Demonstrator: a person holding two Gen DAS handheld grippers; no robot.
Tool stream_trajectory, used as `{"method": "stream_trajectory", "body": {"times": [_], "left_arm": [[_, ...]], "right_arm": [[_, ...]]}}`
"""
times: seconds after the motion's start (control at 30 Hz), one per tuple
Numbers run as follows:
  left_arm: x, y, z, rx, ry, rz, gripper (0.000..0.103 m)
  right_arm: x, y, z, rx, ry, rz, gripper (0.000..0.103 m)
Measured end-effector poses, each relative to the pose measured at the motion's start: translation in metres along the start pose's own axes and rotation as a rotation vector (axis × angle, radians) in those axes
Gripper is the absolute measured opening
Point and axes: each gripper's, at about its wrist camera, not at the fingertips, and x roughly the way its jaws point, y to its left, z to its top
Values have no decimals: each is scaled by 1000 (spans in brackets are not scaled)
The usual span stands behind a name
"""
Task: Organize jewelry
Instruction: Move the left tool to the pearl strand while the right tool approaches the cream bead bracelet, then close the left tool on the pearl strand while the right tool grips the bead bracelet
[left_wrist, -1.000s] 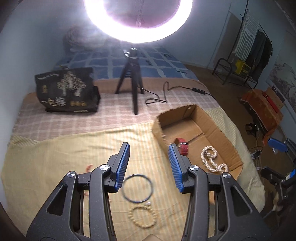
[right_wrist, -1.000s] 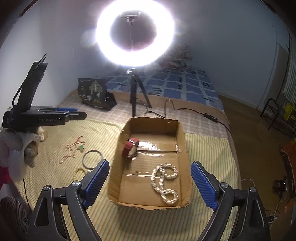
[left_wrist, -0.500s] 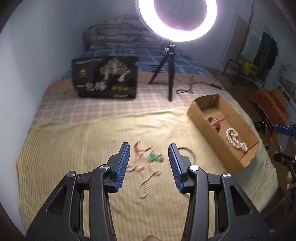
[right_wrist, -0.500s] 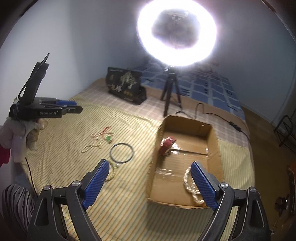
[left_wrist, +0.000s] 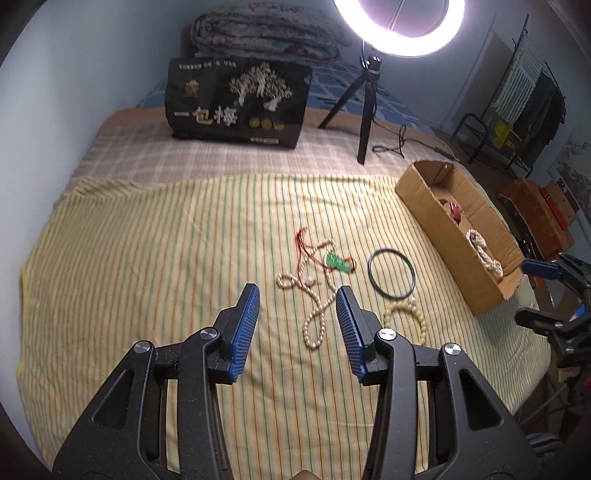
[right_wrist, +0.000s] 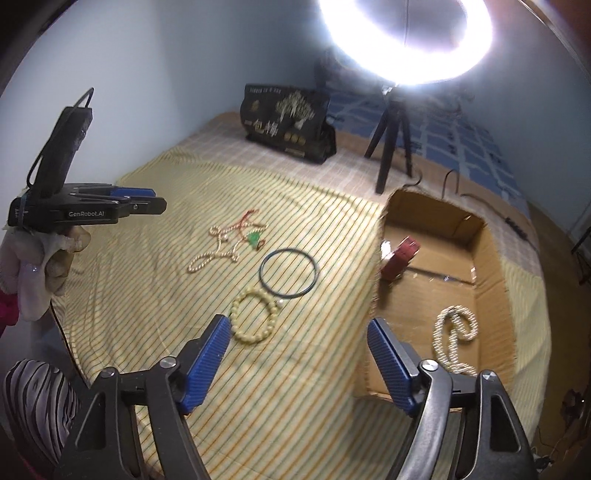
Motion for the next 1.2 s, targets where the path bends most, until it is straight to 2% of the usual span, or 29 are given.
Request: {"method": "stream_trajectory", "body": {"times": [0.1, 0.23, 0.37, 0.5, 0.6, 0.9, 1.13, 1.2], "left_arm": [[7, -2, -6, 9, 21, -12, 44], [19, -5, -16, 20, 54, -27, 44], [31, -7, -23, 32, 87, -35, 44], [44, -6, -28, 24, 113, -39, 44], [54, -3, -30, 11, 130, -37, 44], [76, -3, -29, 18, 168, -36, 43], [93, -7, -23, 48, 188, -19, 40], [96, -7, -21, 51, 189, -15, 35]], "right_arm": [[13, 7, -2, 1, 33, 18, 70], [27, 13, -4, 6, 59, 30, 69], [42, 12, -6, 37, 93, 54, 60], [58, 12, -10, 72, 130, 79, 55], [71, 14, -13, 85, 167, 91, 46], [107, 8, -8, 160, 250, 108, 32], [128, 12, 0, 145, 301, 93, 29], [131, 15, 2, 128, 309, 82, 29]]}}
